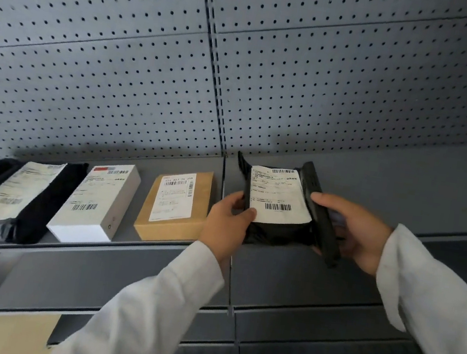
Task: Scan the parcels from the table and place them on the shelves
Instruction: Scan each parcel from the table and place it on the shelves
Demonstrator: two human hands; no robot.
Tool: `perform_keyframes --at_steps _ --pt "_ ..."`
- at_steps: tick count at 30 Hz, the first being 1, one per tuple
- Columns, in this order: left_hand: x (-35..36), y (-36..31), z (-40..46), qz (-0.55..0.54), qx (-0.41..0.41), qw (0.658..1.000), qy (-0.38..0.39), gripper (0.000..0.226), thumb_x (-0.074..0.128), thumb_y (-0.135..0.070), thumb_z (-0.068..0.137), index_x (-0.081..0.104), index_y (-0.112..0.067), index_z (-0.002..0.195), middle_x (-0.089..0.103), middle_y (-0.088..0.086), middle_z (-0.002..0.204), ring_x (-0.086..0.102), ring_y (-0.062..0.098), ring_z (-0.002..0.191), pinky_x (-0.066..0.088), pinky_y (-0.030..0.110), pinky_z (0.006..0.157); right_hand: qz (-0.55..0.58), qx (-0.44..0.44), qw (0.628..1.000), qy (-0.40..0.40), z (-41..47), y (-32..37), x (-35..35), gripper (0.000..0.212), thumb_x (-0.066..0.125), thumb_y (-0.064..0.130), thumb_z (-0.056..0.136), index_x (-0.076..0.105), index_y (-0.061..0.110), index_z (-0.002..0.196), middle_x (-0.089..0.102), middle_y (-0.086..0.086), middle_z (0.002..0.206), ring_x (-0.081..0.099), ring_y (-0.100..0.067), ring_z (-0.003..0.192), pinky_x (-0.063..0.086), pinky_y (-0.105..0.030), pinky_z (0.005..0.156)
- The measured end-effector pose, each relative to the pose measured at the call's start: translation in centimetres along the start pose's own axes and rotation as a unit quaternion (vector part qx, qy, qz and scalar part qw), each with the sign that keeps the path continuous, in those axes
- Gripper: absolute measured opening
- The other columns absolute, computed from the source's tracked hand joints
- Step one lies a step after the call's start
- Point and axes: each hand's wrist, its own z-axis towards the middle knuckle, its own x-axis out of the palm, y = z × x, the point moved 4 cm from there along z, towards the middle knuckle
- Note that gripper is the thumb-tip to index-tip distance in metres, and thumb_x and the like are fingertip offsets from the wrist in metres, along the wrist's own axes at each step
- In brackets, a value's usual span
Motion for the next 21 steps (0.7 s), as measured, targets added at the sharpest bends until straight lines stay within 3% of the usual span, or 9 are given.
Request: perform_keyframes --at_steps 3,7,11,15,17,21 --pt "-0.4 -0.4 0.0 0.035 -0.007 0.999 -0.010 0.030 0.057 -0.010 0.096 0.061 -0.024 0.122 0.069 -0.002 0.119 0.065 0.018 0.109 0.052 0.041 0.100 -0.013 0.010 1.000 0.016 0.9 0.7 0.8 0.026 0.068 0.039 0.088 0.077 0.016 0.079 0.071 0.000 0.067 0.063 -0.018 0.059 0.053 -0.037 0.071" --pt "-0.7 -0.5 0.0 0.056 -0.021 0.998 -0.009 0.037 0.054 -0.005 0.096 0.057 -0.019 0.131 0.067 -0.001 0.123 0.063 0.018 0.113 0.053 0.035 0.099 -0.033 0.006 0.999 0.029 1.7 0.8 1.6 0.028 0.069 0.040 0.086 0.076 0.014 0.088 0.073 -0.001 0.070 0.064 -0.022 0.066 0.053 -0.035 0.070" --pt "-0.6 -0.7 -0.1 0.072 -0.029 0.997 -0.004 0.043 0.053 -0.002 0.095 0.055 -0.021 0.133 0.066 -0.004 0.124 0.060 0.011 0.108 0.049 0.015 0.079 -0.024 0.002 0.999 0.025 2.3 1.0 2.0 0.028 0.069 0.039 0.087 0.075 0.013 0.083 0.071 0.000 0.065 0.061 -0.022 0.064 0.053 -0.036 0.066" --pt "-0.3 -1.2 -0.7 0.089 -0.034 0.995 0.005 0.045 0.051 -0.002 0.096 0.053 -0.023 0.135 0.064 -0.006 0.128 0.057 0.010 0.111 0.046 0.022 0.088 -0.018 0.005 1.000 0.012 2.6 1.1 1.9 0.030 0.070 0.044 0.085 0.076 0.014 0.085 0.072 0.000 0.069 0.063 -0.023 0.065 0.053 -0.041 0.074" --pt "-0.2 -1.3 -0.9 0.092 -0.038 0.995 0.008 0.044 0.051 -0.002 0.095 0.054 -0.023 0.133 0.065 -0.005 0.128 0.058 0.012 0.115 0.046 0.021 0.088 -0.015 0.002 1.000 0.012 2.6 1.1 1.7 0.032 0.070 0.044 0.085 0.076 0.013 0.089 0.072 0.000 0.071 0.065 -0.019 0.058 0.054 -0.037 0.069" --pt "0.0 -1.6 -1.3 0.084 -0.040 0.996 0.010 0.046 0.050 0.001 0.096 0.050 -0.019 0.137 0.062 -0.003 0.131 0.054 0.008 0.105 0.041 0.005 0.067 -0.016 0.003 1.000 0.010 2.3 1.0 1.4 0.034 0.069 0.044 0.086 0.076 0.012 0.097 0.074 0.000 0.071 0.067 -0.015 0.050 0.052 -0.031 0.059"
